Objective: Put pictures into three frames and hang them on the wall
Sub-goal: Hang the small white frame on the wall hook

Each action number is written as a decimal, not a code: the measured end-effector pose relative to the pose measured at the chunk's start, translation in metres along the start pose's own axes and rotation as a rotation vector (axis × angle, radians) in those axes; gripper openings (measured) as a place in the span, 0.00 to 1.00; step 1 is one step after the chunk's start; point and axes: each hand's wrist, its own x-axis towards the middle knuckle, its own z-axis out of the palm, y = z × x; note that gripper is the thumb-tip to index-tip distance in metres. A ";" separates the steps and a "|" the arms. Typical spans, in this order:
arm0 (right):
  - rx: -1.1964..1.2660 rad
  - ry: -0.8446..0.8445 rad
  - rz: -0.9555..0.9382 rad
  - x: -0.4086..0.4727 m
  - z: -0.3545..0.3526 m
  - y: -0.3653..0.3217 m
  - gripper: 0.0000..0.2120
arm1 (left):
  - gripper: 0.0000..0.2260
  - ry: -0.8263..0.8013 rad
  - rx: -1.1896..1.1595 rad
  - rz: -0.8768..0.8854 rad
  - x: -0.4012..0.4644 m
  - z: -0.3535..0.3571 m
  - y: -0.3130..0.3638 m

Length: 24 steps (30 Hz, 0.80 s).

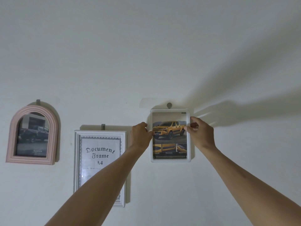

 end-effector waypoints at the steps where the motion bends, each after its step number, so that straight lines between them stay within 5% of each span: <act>1: -0.007 0.003 0.003 0.000 -0.001 0.000 0.18 | 0.14 -0.001 0.002 -0.002 0.000 0.000 -0.001; 14: -0.122 -0.027 0.104 -0.021 -0.022 0.010 0.21 | 0.19 0.039 0.081 0.018 -0.014 -0.001 0.001; 24: -0.133 -0.206 0.326 -0.134 -0.025 0.053 0.21 | 0.16 -0.001 0.013 -0.057 -0.130 0.043 -0.039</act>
